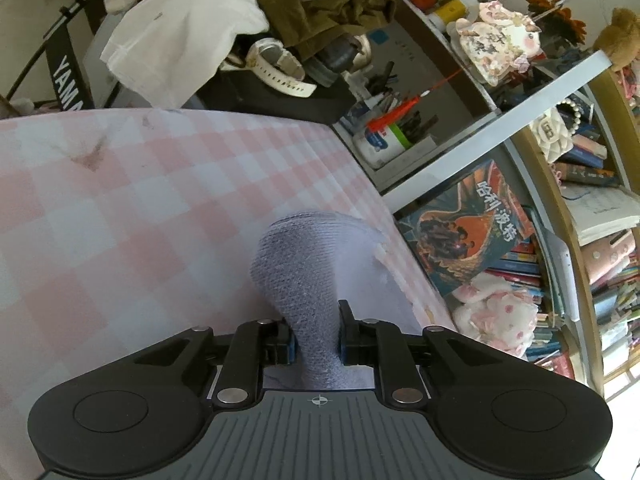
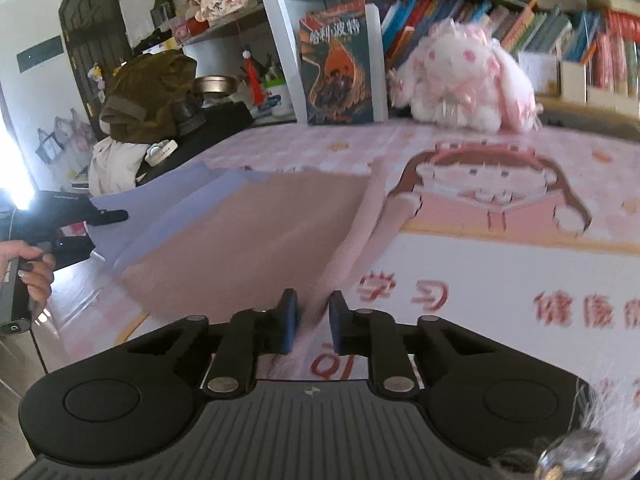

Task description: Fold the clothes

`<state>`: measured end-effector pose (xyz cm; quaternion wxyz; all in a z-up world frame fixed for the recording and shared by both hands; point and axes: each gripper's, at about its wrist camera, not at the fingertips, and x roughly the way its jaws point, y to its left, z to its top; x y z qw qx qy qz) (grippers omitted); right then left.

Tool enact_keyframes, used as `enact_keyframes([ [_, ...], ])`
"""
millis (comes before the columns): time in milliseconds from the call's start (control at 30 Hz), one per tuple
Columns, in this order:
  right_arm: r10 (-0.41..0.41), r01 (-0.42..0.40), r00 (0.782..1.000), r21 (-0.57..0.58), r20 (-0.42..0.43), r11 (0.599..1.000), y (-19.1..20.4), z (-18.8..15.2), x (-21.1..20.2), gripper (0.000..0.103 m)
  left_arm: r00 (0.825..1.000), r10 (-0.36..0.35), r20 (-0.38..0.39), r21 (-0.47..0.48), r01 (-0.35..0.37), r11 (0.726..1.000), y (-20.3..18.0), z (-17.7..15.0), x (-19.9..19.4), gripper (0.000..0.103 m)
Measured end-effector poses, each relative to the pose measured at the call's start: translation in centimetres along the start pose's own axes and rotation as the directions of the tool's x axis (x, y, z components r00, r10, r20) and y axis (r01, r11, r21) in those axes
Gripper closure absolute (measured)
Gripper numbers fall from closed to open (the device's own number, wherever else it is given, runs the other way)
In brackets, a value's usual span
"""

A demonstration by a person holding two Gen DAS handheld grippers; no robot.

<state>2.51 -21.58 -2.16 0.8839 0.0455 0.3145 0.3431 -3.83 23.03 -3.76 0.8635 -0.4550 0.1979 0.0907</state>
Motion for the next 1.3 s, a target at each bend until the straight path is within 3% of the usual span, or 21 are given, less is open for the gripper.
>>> enact_keyframes([
  [267,0.026,-0.028,0.999,0.077,0.025,0.997,-0.4,-1.0,-0.5,0.09,0.997,-0.064,0.034,0.204,0.055,0.977,-5.4,0.0,-1.7,0.09],
  [367,0.031,-0.035,0.999,0.108,0.036,0.994,-0.6,-1.2,-0.5,0.09,0.994,-0.094,0.052,0.296,0.075,0.952,-7.9,-0.6,-2.4,0.09],
  [467,0.035,-0.041,0.998,0.139,0.048,0.989,-0.9,-1.5,-0.6,0.09,0.99,-0.135,0.05,0.412,0.102,0.905,-11.2,-1.8,-3.0,0.09],
  [567,0.03,-0.039,0.998,0.154,0.06,0.987,-0.8,-1.7,-0.7,0.09,0.988,-0.154,0.001,0.565,0.127,0.815,-13.9,-5.2,-2.8,0.09],
  [700,0.033,-0.043,0.997,0.165,0.066,0.985,-0.9,-1.9,-0.7,0.09,0.984,-0.165,-0.069,0.739,0.162,0.654,-17.5,-9.8,-2.6,0.089],
  [867,0.042,-0.052,0.997,0.176,0.065,0.983,-1.1,-1.9,-0.7,0.09,0.976,-0.151,-0.157,0.893,0.206,0.401,-21.7,-15.6,-2.4,0.081],
  [933,0.045,-0.056,0.997,0.18,0.064,0.982,-1.2,-2.0,-0.7,0.09,0.976,-0.093,-0.197,0.934,0.216,0.285,-21.4,-18.6,-1.8,0.078],
  [1000,0.05,-0.06,0.997,0.185,0.062,0.981,-1.3,-1.9,-0.7,0.09,0.977,-0.036,-0.208,0.963,0.212,0.164,-20.9,-21.4,-1.5,0.067],
  [1067,0.054,-0.065,0.997,0.19,0.06,0.98,-1.4,-1.9,-0.7,0.09,0.979,-0.002,-0.204,0.976,0.204,0.076,-20.2,-23.2,-1.6,0.057],
  [1200,0.057,-0.067,0.997,0.204,0.053,0.977,-1.6,-1.8,-0.7,0.087,0.981,0.006,-0.193,0.981,0.193,-0.019,-19.4,-24.8,-2.1,0.051],
  [1233,0.052,-0.062,0.997,0.208,0.052,0.976,-1.7,-1.8,-0.9,0.086,0.98,0.002,-0.198,0.98,0.198,-0.016,-19.4,-24.6,-2.3,0.051],
  [1300,0.038,-0.048,0.998,0.219,0.048,0.975,-1.9,-1.6,-1.2,0.074,0.97,-0.03,-0.241,0.968,0.242,0.063,-19.5,-22.9,-3.0,0.049],
])
